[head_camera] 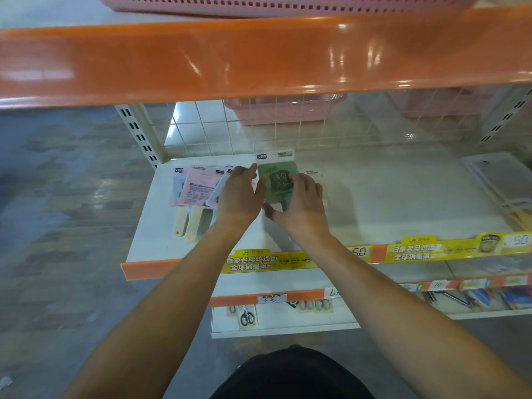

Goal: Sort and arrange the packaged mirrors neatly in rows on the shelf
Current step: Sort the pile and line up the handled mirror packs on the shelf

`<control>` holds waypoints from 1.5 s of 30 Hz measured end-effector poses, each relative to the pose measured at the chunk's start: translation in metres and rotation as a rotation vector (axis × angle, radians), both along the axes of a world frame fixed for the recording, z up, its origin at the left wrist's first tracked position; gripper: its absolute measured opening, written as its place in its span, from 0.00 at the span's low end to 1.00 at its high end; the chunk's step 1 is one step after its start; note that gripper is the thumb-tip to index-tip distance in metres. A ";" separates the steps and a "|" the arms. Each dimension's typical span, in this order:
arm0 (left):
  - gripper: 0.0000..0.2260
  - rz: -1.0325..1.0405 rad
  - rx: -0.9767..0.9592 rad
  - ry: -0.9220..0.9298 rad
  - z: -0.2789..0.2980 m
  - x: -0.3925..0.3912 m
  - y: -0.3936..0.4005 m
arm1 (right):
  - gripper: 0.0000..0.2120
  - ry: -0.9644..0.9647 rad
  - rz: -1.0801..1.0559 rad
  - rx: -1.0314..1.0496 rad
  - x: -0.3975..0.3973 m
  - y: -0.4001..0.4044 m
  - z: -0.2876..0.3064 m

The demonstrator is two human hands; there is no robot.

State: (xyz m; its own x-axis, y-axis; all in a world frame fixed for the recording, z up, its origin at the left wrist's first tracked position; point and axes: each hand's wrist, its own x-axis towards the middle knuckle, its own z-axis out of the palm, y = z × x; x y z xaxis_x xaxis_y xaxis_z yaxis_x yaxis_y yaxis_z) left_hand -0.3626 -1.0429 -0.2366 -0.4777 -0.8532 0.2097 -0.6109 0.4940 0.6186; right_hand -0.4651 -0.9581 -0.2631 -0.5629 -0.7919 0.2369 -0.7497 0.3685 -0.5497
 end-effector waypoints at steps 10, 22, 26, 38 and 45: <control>0.15 0.065 -0.045 -0.253 -0.013 0.027 -0.010 | 0.39 -0.027 -0.046 0.204 0.002 -0.014 -0.002; 0.15 0.076 -0.064 -0.220 -0.009 0.038 -0.020 | 0.39 0.097 -0.088 0.294 0.012 -0.027 -0.014; 0.14 0.066 -0.075 -0.218 -0.010 0.038 -0.022 | 0.39 0.139 -0.084 0.308 0.012 -0.029 -0.017; 0.13 0.052 -0.084 -0.201 -0.015 0.030 -0.019 | 0.41 0.130 -0.037 0.355 0.007 -0.022 -0.020; 0.13 0.055 -0.108 -0.190 -0.014 0.025 -0.015 | 0.26 0.097 -0.037 0.219 -0.017 -0.002 -0.013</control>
State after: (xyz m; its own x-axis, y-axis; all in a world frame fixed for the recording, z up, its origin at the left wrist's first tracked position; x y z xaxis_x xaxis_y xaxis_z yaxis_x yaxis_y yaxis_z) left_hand -0.3372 -1.0576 -0.2508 -0.4705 -0.8566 0.2119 -0.7395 0.5138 0.4349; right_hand -0.4817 -0.9602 -0.2757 -0.5751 -0.8098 0.1162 -0.7790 0.4988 -0.3799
